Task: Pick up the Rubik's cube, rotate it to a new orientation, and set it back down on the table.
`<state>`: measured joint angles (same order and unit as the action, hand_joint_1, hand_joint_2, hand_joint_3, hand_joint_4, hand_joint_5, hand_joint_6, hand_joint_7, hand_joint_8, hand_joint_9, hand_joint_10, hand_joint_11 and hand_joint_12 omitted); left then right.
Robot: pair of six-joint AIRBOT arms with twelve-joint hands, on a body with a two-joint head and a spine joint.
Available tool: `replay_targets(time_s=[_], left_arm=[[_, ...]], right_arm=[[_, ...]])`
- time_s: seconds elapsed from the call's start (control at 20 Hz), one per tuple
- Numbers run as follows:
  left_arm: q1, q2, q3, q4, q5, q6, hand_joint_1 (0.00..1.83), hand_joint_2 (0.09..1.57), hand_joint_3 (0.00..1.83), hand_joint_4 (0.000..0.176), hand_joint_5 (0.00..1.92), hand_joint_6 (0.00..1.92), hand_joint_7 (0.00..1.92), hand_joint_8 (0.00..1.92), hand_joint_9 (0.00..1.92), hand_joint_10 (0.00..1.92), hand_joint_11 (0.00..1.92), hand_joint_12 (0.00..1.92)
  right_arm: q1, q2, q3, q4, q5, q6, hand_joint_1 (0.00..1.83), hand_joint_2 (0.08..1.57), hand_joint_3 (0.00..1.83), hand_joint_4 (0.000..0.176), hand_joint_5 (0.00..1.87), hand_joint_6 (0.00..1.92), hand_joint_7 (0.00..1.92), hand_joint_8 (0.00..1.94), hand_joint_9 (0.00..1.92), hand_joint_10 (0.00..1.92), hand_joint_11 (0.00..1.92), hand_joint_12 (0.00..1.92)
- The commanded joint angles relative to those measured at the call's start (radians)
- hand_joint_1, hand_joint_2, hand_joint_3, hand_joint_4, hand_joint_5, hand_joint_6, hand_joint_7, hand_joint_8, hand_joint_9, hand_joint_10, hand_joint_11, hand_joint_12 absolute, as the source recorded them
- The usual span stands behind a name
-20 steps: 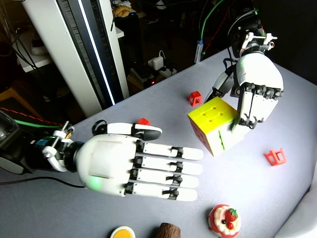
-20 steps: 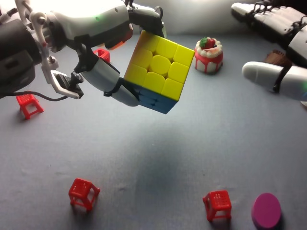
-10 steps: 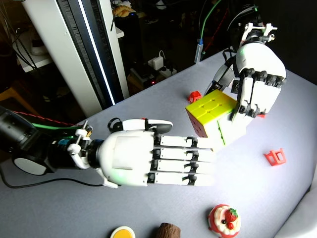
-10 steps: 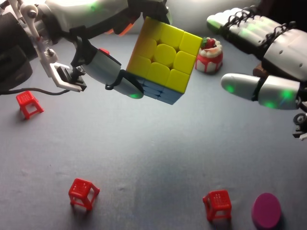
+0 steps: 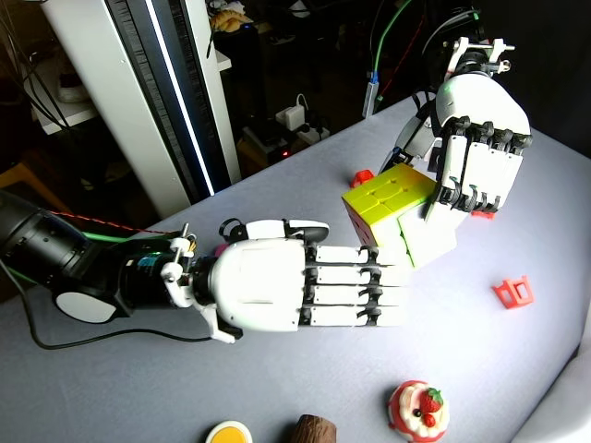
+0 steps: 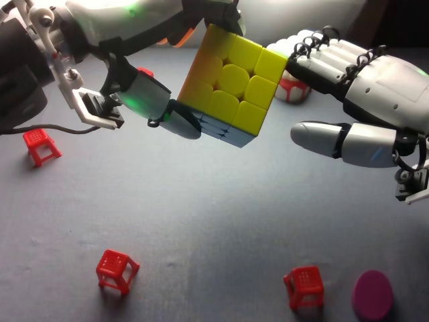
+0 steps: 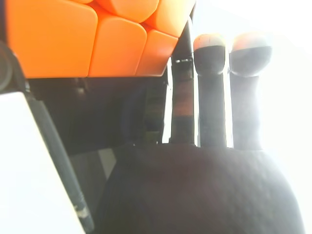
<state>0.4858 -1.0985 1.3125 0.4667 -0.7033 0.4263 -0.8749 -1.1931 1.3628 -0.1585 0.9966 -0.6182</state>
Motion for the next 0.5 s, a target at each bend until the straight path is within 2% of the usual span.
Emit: replay_targets(time_s=[0.0, 0.05, 0.1, 0.2, 0.25, 0.3, 0.35, 0.4, 0.45], left_arm=[[-0.019, 0.003, -0.002, -0.057, -0.147, -0.004, 1.15, 0.83, 1.01, 0.0, 0.7, 1.68, 0.78, 1.87, 0.9, 1.92, 1.08, 1.92], [-0.017, 0.003, -0.002, -0.06, -0.148, -0.003, 1.14, 0.83, 1.04, 0.0, 0.7, 1.72, 0.76, 1.91, 0.9, 1.92, 1.06, 1.92], [-0.014, 0.005, -0.002, -0.07, -0.152, 0.002, 1.13, 0.82, 1.09, 0.0, 0.7, 1.76, 0.78, 1.92, 0.92, 1.92, 1.09, 1.92], [-0.013, 0.007, -0.001, -0.077, -0.152, 0.006, 1.12, 0.8, 1.16, 0.003, 0.7, 1.85, 0.8, 1.92, 0.97, 1.92, 1.13, 1.92], [-0.011, 0.007, -0.001, -0.082, -0.151, 0.009, 1.3, 0.76, 1.12, 0.011, 0.7, 1.91, 0.78, 1.85, 0.97, 1.92, 1.14, 1.92], [-0.008, 0.008, -0.001, -0.089, -0.151, 0.012, 1.3, 0.76, 1.12, 0.011, 0.7, 1.91, 0.78, 1.85, 0.97, 1.92, 1.14, 1.92], [-0.004, 0.009, 0.0, -0.099, -0.151, 0.016, 1.33, 0.76, 1.11, 0.013, 0.71, 1.92, 0.78, 1.83, 0.97, 1.92, 1.14, 1.92], [-0.003, 0.009, 0.001, -0.102, -0.151, 0.017, 1.33, 0.76, 1.11, 0.013, 0.71, 1.92, 0.78, 1.83, 0.97, 1.92, 1.14, 1.92], [-0.002, 0.009, 0.002, -0.103, -0.148, 0.018, 1.34, 0.75, 1.11, 0.008, 0.71, 1.92, 0.78, 1.82, 0.94, 1.92, 1.13, 1.92]], right_arm=[[0.018, -0.002, -0.005, 0.009, 0.125, 0.005, 0.0, 1.35, 0.0, 0.0, 0.0, 0.0, 0.09, 0.01, 0.18, 0.14, 0.0, 0.68], [0.018, -0.001, -0.009, 0.002, 0.132, 0.005, 0.0, 1.34, 0.0, 0.0, 0.04, 0.01, 0.12, 0.02, 0.2, 0.18, 0.0, 0.77], [0.018, -0.001, -0.016, -0.004, 0.142, 0.005, 0.0, 1.32, 0.0, 0.0, 0.18, 0.09, 0.19, 0.03, 0.19, 0.21, 0.0, 0.73], [0.018, 0.0, -0.032, -0.015, 0.157, 0.005, 0.0, 1.32, 0.0, 0.0, 0.06, 0.03, 0.17, 0.02, 0.16, 0.21, 0.0, 0.72], [0.017, 0.001, -0.043, -0.02, 0.165, 0.005, 0.0, 1.33, 0.0, 0.0, 0.11, 0.05, 0.24, 0.04, 0.16, 0.3, 0.0, 0.81], [0.017, 0.003, -0.053, -0.026, 0.175, 0.005, 0.0, 1.33, 0.0, 0.0, 0.11, 0.05, 0.24, 0.04, 0.16, 0.3, 0.0, 0.81], [0.017, 0.005, -0.065, -0.03, 0.19, 0.005, 0.0, 1.33, 0.0, 0.0, 0.12, 0.05, 0.26, 0.03, 0.1, 0.49, 0.0, 0.86], [0.017, 0.008, -0.074, -0.033, 0.199, 0.005, 0.0, 1.33, 0.0, 0.0, 0.12, 0.05, 0.26, 0.03, 0.1, 0.49, 0.0, 0.86], [0.016, 0.022, -0.088, -0.041, 0.21, 0.005, 0.0, 1.33, 0.0, 0.0, 0.1, 0.05, 0.29, 0.04, 0.02, 0.73, 0.0, 1.06]])
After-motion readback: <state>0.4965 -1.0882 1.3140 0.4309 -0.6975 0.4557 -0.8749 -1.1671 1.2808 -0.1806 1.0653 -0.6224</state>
